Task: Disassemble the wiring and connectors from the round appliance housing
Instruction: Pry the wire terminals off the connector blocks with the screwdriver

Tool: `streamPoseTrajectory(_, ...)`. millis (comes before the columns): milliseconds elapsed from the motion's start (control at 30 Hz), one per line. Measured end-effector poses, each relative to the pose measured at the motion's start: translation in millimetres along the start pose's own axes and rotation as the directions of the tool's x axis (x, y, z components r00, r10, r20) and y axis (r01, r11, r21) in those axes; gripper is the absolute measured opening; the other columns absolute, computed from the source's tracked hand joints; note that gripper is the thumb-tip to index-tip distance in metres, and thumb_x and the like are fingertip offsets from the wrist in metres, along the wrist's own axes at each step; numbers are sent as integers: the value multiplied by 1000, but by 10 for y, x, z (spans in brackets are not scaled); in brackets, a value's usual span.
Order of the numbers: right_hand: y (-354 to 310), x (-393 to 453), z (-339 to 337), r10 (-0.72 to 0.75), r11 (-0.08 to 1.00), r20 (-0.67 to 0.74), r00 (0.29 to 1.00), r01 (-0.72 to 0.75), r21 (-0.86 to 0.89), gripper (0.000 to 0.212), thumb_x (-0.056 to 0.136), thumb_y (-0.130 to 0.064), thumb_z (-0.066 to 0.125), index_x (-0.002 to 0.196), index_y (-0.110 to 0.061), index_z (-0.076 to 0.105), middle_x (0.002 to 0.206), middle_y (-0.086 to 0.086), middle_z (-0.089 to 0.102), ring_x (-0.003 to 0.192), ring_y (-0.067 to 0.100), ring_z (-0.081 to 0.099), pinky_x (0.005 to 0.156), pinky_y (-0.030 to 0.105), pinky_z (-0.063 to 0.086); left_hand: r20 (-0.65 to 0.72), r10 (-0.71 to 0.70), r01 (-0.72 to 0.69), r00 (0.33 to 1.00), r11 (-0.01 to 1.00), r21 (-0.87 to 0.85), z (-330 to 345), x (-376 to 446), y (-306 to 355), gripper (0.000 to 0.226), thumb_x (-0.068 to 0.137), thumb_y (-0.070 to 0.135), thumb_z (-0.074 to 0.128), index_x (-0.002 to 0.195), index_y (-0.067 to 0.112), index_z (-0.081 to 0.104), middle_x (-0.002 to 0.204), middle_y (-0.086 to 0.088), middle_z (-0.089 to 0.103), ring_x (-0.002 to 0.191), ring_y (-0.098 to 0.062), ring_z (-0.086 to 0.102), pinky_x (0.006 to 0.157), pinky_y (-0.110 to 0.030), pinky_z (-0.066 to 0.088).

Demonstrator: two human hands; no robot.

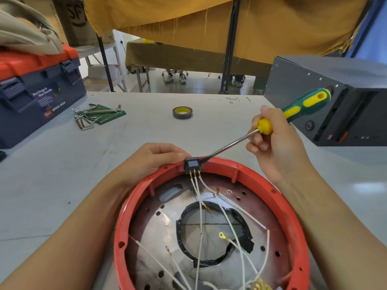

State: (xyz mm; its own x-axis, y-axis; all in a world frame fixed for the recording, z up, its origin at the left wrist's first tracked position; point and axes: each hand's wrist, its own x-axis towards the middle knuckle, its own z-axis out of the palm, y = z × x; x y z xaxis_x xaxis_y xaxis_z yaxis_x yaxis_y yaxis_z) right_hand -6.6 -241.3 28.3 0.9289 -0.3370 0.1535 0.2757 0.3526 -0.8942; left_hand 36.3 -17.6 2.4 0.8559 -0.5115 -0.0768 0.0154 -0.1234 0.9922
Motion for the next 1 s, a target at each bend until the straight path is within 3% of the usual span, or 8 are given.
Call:
streamPoseTrajectory(100,-44,-23,-9,20,1000,-2,1000,-20,-17,38,95,-29,52,60,-14,54,49,-2,41,38,7,33,40,18,35,-163,140,-76,977,935,345,-25,-95,132,5,81,23,69,81,19,73,81,-10,72,69,-14,65,66,-17,53)
streamPoseTrajectory(233,-115,-73,-57,31,998,82,996,-26,-54,35,92,-42,55,72,-13,63,47,-4,40,42,7,34,42,19,37,-80,121,-52,989,811,583,-82,-279,248,8,80,31,70,88,30,71,88,10,71,77,-8,67,71,-22,51)
streamPoseTrajectory(533,-226,-320,-327,-6,993,247,969,34,-110,18,69,-28,69,76,-11,72,60,3,55,53,10,50,49,22,48,-57,169,-69,984,654,753,34,-180,328,25,87,14,63,106,29,69,102,8,71,89,-7,66,87,-26,48)
streamPoseTrajectory(633,-270,-402,-422,-26,982,299,954,80,-172,28,63,-28,74,83,-8,73,66,7,61,57,13,55,52,23,51,4,142,-90,990,604,792,64,-27,403,26,89,12,61,109,27,68,107,8,69,94,-9,65,93,-30,47)
streamPoseTrajectory(733,-254,-461,-493,-77,955,247,966,143,-262,31,61,-28,75,81,-5,72,65,8,63,55,15,57,53,24,51,45,124,-109,991,574,811,115,109,463,26,89,9,60,109,23,68,111,4,68,100,-11,62,98,-32,45)
streamPoseTrajectory(833,-240,-495,-513,-136,932,202,970,194,-306,6,74,-14,73,70,-12,69,59,4,60,51,14,54,54,26,51,98,103,-138,990,538,832,172,190,500,27,89,7,58,109,22,66,110,4,66,103,-9,59,100,-32,43)
streamPoseTrajectory(900,-212,-497,-527,-156,921,186,970,211,-328,16,76,-10,73,64,-18,66,55,1,54,49,11,49,56,29,52,129,88,-156,988,537,829,194,211,515,27,89,5,57,108,23,65,108,6,65,104,-7,58,100,-33,43)
streamPoseTrajectory(1000,-193,-523,-503,-168,898,178,970,225,-378,15,69,-24,72,60,-19,62,50,-5,49,45,7,50,66,48,51,173,73,-184,982,573,798,216,218,509,28,90,3,56,108,22,65,109,7,66,107,-7,58,101,-33,42)
